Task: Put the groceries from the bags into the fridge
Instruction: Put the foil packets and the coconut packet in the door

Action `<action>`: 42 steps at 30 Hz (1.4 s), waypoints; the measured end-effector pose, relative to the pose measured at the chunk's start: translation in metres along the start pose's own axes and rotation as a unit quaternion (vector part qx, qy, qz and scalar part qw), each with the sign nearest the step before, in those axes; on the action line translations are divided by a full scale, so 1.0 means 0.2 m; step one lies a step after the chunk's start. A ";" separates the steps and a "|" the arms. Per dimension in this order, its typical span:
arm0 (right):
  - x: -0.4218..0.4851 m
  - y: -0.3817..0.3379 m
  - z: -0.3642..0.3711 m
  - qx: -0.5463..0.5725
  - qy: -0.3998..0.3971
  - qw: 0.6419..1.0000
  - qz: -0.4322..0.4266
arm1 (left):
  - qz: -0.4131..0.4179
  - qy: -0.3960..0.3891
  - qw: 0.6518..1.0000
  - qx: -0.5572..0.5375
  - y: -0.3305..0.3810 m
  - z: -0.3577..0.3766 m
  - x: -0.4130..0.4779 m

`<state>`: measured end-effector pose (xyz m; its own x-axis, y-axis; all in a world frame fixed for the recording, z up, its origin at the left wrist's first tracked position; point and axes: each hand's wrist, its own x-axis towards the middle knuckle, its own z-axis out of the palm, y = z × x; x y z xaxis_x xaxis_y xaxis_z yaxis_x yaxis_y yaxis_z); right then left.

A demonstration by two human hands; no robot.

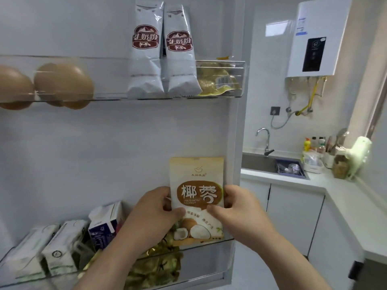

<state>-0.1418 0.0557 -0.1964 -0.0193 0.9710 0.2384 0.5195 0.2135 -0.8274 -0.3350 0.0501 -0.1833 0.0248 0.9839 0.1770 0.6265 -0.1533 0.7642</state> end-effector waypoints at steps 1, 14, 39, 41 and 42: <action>0.00 0.00 0.00 -0.027 0.011 1.000 -0.001 | 0.004 -0.008 1.000 -0.002 -0.01 0.00 0.01; 0.02 0.04 -0.03 -0.073 -0.045 0.996 0.020 | 0.012 -0.107 0.992 0.060 -0.05 0.07 0.11; 0.03 0.12 0.01 -0.077 -0.046 0.996 -0.005 | -0.007 -0.249 0.940 0.231 -0.06 -0.02 0.04; 0.03 0.12 0.02 -0.088 -0.041 0.995 -0.009 | 0.009 -0.225 0.958 0.177 -0.06 -0.01 0.04; 0.03 0.12 0.02 -0.094 -0.038 0.995 -0.011 | 0.010 -0.204 0.969 0.139 -0.06 0.00 0.04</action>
<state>-0.1324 0.0671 -0.2170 -0.0930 0.9730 0.2113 0.6693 0.2183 -0.7102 -0.3427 0.0595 -0.1918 0.3087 0.9444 -0.1133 0.8068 -0.1969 0.5570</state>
